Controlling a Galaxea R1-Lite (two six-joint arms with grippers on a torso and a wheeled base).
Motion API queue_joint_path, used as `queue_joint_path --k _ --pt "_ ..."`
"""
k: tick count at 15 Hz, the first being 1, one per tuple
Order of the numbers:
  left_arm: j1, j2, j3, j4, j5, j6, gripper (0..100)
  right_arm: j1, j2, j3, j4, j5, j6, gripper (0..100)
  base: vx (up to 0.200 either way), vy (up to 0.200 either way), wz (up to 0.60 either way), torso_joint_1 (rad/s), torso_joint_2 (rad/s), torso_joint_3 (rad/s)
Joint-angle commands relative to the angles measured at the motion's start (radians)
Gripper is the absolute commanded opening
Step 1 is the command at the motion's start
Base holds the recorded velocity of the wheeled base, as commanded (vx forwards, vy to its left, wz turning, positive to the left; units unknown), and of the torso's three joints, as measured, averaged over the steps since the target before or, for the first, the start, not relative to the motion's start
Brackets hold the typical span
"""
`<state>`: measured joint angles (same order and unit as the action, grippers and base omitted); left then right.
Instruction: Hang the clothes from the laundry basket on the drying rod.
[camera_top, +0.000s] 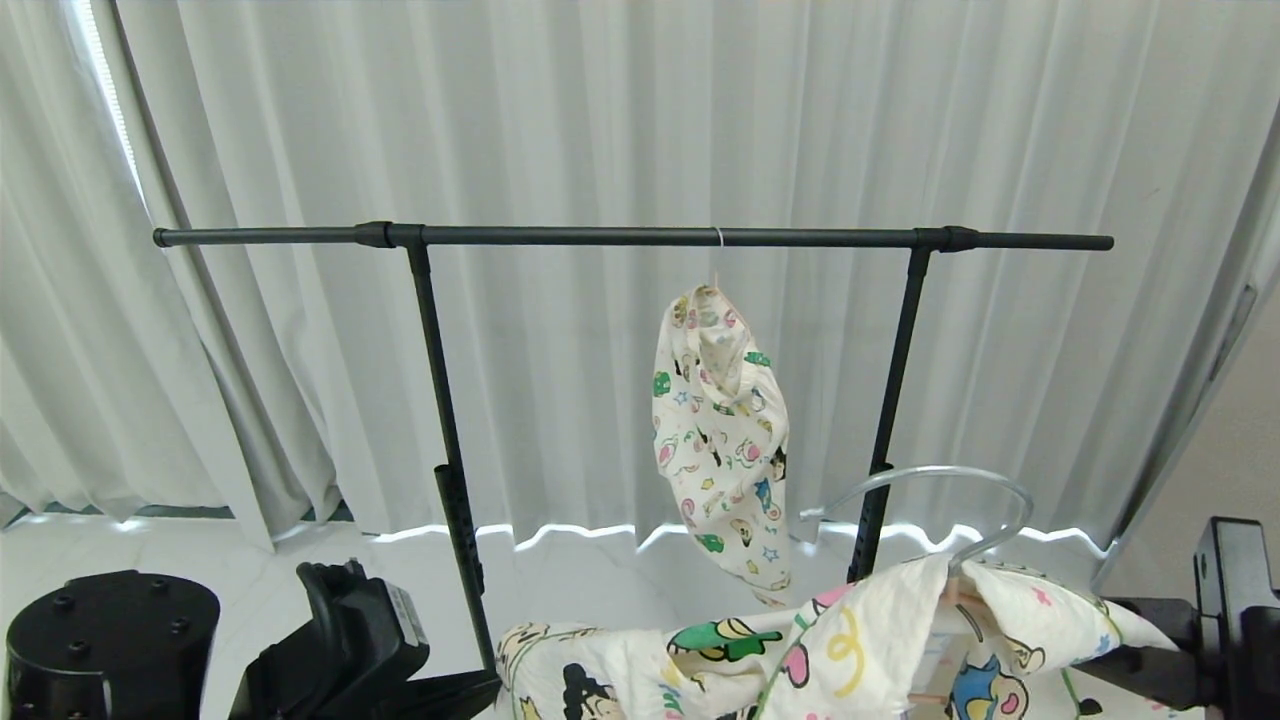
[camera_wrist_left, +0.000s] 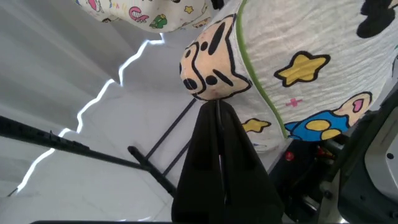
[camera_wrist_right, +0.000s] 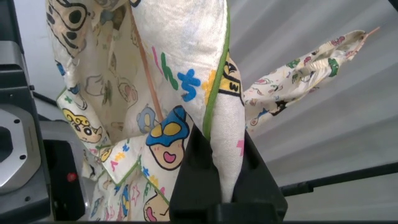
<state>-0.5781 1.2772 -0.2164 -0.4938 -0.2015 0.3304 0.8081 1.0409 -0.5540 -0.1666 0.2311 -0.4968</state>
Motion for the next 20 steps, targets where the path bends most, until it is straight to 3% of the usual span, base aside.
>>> queue_joint_path --k 1,3,4,7,11,15,16,20 --pt "0.006 -0.007 0.003 0.0 0.005 0.001 0 0.0 -0.001 0.002 -0.001 -0.001 0.0 0 0.0 0.0 0.0 0.0 0.0 0.0" --pt "0.006 -0.032 0.014 0.0 0.01 0.002 0 0.0 0.001 -0.006 -0.001 0.001 0.0 0 0.0 0.0 0.0 0.0 0.0 0.0" --pt "0.006 -0.039 0.022 0.0 0.01 0.001 100 0.0 0.001 -0.009 -0.001 -0.001 0.0 0 0.0 0.0 0.0 0.0 0.0 0.0" --pt "0.006 -0.059 0.066 0.0 -0.004 -0.002 100 0.0 0.004 -0.03 0.001 -0.001 0.0 0 0.0 0.0 0.0 0.0 0.0 0.0" --pt "0.009 0.007 -0.005 0.0 -0.029 -0.083 100 0.002 0.002 -0.049 0.002 -0.001 -0.003 0 0.0 0.0 0.0 0.0 0.0 0.0" --pt "0.011 0.011 -0.005 0.0 -0.058 -0.099 100 0.003 0.004 -0.053 0.002 -0.001 -0.003 0 0.0 0.0 0.0 0.0 0.0 0.0" --pt "0.011 0.011 -0.003 0.0 -0.061 -0.099 0 0.003 0.004 -0.053 0.002 -0.003 -0.003 0 0.0 0.0 0.0 0.0 0.0 0.0" --pt "0.021 0.005 0.003 0.0 -0.056 -0.099 0 0.002 0.005 -0.052 0.001 -0.003 -0.003 0 0.0 0.0 0.0 0.0 0.0 0.0"
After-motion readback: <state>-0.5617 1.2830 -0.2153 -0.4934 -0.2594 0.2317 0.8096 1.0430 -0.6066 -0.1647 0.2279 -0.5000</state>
